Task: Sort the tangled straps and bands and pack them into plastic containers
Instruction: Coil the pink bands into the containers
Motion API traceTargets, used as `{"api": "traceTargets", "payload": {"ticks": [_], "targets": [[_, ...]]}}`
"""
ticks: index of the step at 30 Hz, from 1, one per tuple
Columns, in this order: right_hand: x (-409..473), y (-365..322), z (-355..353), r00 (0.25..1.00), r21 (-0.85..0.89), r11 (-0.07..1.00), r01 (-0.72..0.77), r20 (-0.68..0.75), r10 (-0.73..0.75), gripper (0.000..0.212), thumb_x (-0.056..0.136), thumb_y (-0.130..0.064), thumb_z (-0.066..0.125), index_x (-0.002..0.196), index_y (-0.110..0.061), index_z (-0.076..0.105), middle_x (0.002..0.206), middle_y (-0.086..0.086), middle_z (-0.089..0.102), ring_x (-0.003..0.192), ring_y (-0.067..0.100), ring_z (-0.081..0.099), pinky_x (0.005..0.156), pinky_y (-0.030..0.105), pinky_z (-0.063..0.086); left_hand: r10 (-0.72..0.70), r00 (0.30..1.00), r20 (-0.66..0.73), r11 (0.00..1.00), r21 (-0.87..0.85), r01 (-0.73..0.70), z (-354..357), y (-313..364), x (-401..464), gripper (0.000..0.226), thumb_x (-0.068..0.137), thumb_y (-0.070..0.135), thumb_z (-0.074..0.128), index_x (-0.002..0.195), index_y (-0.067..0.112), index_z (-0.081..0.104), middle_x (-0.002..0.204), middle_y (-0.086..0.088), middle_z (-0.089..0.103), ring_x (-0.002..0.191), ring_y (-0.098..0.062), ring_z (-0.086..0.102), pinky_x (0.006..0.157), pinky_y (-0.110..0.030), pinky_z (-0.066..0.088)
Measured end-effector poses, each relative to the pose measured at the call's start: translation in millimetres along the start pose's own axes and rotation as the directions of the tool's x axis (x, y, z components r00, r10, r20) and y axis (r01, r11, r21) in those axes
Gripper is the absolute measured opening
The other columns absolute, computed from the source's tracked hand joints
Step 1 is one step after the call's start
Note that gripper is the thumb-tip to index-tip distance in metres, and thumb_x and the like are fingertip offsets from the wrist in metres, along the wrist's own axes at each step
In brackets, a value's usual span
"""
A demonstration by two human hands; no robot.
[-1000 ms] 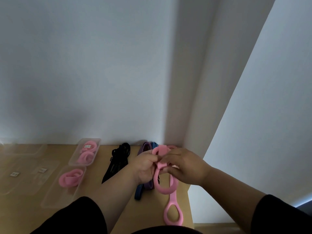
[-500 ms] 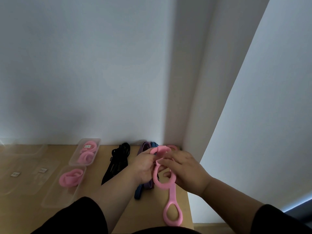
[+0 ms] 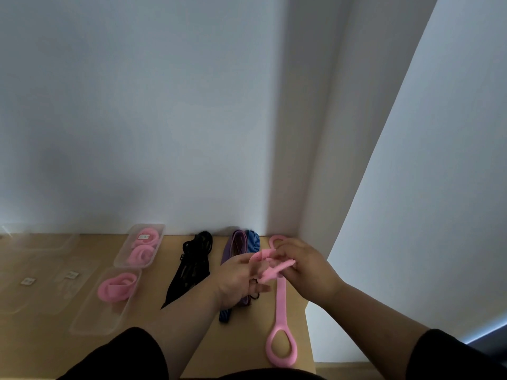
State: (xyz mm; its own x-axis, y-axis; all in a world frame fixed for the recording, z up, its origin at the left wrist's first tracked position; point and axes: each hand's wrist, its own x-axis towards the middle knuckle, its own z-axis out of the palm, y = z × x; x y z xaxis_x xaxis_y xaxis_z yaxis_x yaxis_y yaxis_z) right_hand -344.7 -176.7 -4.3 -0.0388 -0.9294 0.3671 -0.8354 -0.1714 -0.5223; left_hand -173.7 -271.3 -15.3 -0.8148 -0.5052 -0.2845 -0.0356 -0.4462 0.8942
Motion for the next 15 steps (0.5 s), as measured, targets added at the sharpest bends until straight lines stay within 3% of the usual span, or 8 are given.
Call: {"api": "traceTargets", "payload": {"ticks": [3,6,9,12,15], "targets": [[2,-3,-3,0.994,0.041,0.996,-0.078,0.081,0.074,0.001,0.093,-0.026,0.067,0.093,-0.027,0.067,0.092,-0.011,0.057,0.084,0.006,0.053,0.069,0.013,0.042,0.123,0.992,-0.021,0.963,0.242,-0.115,-4,-2,-1,0.033,0.082,0.003,0.078,0.114,0.009,0.073,0.110,-0.016,0.072,0.103,-0.025,0.069,0.094,-0.039,0.056],[5,-6,-2,0.978,0.056,0.987,-0.153,0.152,0.143,0.011,0.094,-0.028,0.065,0.093,-0.036,0.057,0.089,-0.017,0.052,0.081,0.007,0.053,0.069,0.017,0.044,0.153,0.988,-0.012,0.937,0.320,-0.141,-10,0,-1,0.042,0.075,0.008,0.086,0.114,0.015,0.072,0.109,-0.015,0.072,0.100,-0.026,0.069,0.091,-0.044,0.057],[9,-9,-5,0.931,0.139,0.942,-0.306,0.250,0.265,0.019,0.094,-0.032,0.066,0.107,-0.037,0.053,0.100,-0.010,0.060,0.087,0.011,0.060,0.075,0.022,0.053,0.116,0.991,-0.072,0.898,0.434,-0.074,-16,-2,3,0.035,0.071,0.010,0.087,0.102,0.016,0.074,0.099,-0.014,0.073,0.091,-0.028,0.071,0.084,-0.051,0.060],[14,-7,-10,0.895,0.221,0.885,-0.409,0.287,0.342,0.023,0.096,-0.033,0.065,0.118,-0.029,0.061,0.111,-0.006,0.066,0.099,0.014,0.063,0.090,0.032,0.055,0.099,0.992,-0.080,0.933,0.353,-0.065,-14,-8,2,0.030,0.077,0.010,0.082,0.105,0.006,0.072,0.102,-0.022,0.072,0.085,-0.025,0.071,0.081,-0.042,0.060],[16,-6,-14,0.853,0.328,0.792,-0.514,0.287,0.435,0.025,0.101,-0.037,0.055,0.111,-0.021,0.072,0.101,-0.005,0.073,0.093,0.014,0.067,0.091,0.037,0.056,0.081,0.991,-0.110,0.973,0.226,-0.055,-16,-11,0,0.030,0.087,0.001,0.071,0.116,-0.003,0.066,0.112,-0.025,0.070,0.095,-0.028,0.071,0.083,-0.040,0.059]]}}
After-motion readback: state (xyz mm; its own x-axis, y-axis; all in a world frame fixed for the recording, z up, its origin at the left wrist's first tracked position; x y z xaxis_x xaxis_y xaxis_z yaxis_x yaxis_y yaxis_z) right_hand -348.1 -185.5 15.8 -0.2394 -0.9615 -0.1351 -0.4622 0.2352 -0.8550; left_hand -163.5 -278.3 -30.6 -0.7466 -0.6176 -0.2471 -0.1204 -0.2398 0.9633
